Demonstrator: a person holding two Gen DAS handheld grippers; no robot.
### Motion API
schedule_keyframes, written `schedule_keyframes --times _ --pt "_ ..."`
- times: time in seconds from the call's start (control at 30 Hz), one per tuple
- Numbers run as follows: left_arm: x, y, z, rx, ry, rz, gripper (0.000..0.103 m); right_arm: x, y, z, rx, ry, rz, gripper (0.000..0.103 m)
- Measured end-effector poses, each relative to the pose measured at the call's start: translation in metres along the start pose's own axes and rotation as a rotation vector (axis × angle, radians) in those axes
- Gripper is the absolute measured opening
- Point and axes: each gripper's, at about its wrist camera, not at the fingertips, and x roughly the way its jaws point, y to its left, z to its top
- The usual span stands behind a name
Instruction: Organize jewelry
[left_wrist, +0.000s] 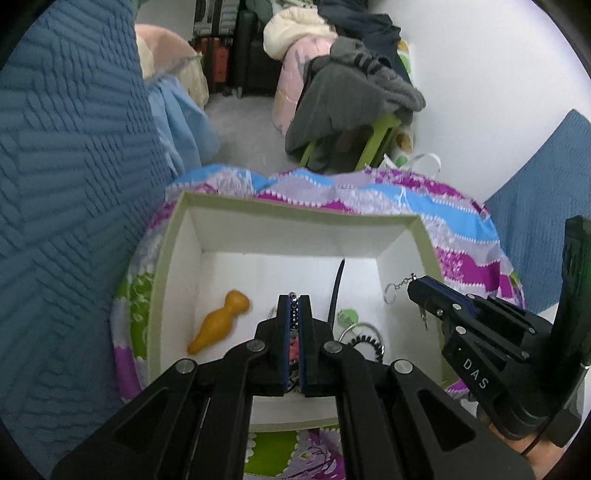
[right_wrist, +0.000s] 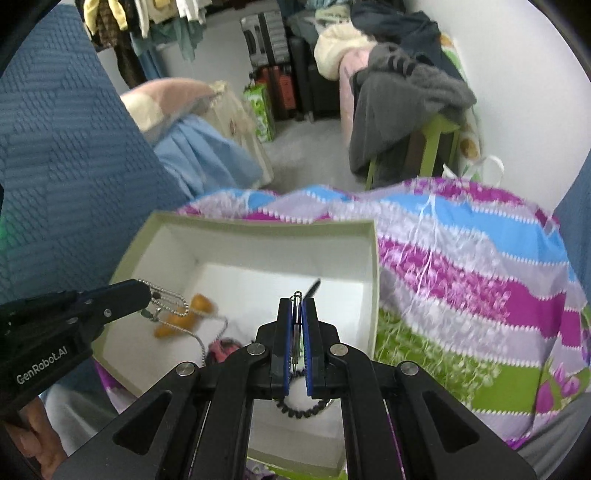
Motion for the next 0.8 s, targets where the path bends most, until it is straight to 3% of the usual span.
schedule_keyframes --times 0.13,0.3,0.37,0.43,0.47,0.7,0.8 --pt "0.005 0.001 -0.003 -0.013 0.022 -0.016 0.003 0.000 0.000 -0.002 -0.003 0.012 0.028 0.006" --pt "-0.006 0.001 -0.001 -0.027 0.026 0.011 0.004 -0.012 -0.003 0.003 0.002 0.002 0.058 0.024" --pt "-0.017 0.000 0.001 -0.028 0.008 0.009 0.012 -0.022 -0.003 0.007 -0.004 -0.012 0.054 0.025" --pt "-0.032 -0.003 0.003 -0.028 -0.020 0.021 0.040 -0.035 -0.004 0.013 -0.005 -0.037 0.063 0.028" --pt "-0.038 -0.004 0.004 -0.025 -0.037 0.028 0.044 -0.042 -0.005 0.016 -0.005 -0.049 0.066 0.032" --pt "-0.101 -0.022 0.013 -0.001 -0.153 0.043 0.047 -0.112 -0.008 0.040 -0.016 -0.182 0.073 0.041" --pt "-0.126 -0.029 0.016 0.009 -0.201 0.044 0.057 -0.140 -0.009 0.047 -0.025 -0.233 0.086 0.043"
